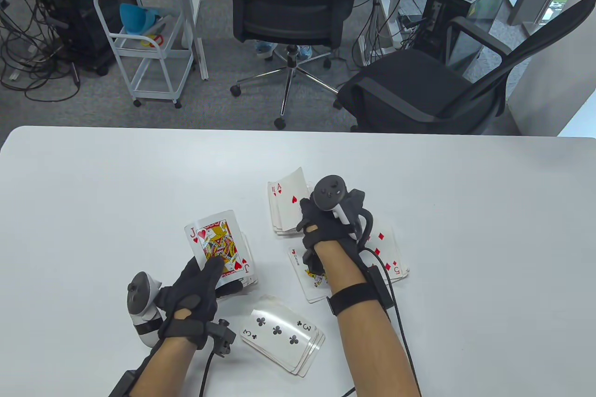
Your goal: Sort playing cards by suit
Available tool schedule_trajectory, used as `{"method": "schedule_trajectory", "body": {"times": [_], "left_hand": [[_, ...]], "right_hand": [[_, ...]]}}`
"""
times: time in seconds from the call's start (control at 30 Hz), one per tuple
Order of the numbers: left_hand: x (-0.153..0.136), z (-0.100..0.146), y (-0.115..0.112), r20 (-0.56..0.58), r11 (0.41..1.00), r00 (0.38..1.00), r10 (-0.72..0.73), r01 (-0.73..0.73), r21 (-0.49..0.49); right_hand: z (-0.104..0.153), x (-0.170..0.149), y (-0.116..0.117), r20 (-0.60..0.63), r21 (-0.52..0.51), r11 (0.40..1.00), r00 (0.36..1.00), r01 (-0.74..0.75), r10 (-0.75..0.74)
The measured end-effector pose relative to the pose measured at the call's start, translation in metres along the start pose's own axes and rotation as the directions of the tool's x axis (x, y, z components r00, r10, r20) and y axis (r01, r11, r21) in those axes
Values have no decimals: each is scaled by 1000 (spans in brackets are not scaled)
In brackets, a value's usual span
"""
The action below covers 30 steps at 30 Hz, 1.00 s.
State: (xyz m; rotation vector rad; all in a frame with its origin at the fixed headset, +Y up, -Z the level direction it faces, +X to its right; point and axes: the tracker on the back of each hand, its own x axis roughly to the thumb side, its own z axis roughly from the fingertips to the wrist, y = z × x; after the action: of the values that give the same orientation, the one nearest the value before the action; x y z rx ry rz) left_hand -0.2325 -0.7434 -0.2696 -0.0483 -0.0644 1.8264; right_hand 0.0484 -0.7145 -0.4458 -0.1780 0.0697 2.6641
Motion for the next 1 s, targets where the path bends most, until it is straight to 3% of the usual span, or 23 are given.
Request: {"method": "schedule_trajectory", "body": {"times": [0.13,0.23,0.37,0.6,0.7,0.73,0.8,0.9,1.0], "left_hand": [[-1,2,4,-11,1000,1000,-2,2,9],[0,1,4,-7,1000,1000,-5,5,9],[-1,-1,2,-1,1000,1000,1,-1,-4],[-4,2,-4,-8,999,1000,-18,18,-29],[-6,3,-5,-32,999,999,-10,9,-38],[-6,3,-6,-26,999,999,-20,19,-40],[-5,2,-7,-24,998,999,-44,42,-48],[-7,3,-9,-24,998,998,-52,51,-44],[-10,3,-12,-35,996,997,-64,62,-61]], "right_hand": [[-18,11,26,-78,47,978,976,-201,204],[-22,14,39,-83,25,910,907,-413,414],[-13,18,30,-52,-59,895,897,-441,439],[33,23,-22,109,-162,961,964,-225,244],[76,19,-41,277,-79,991,957,108,-82],[95,16,-44,322,-34,975,926,220,-198],[122,13,-43,408,17,950,865,313,-292],[155,6,-32,470,36,931,816,362,-336],[169,1,-19,493,27,940,814,339,-307]]}}
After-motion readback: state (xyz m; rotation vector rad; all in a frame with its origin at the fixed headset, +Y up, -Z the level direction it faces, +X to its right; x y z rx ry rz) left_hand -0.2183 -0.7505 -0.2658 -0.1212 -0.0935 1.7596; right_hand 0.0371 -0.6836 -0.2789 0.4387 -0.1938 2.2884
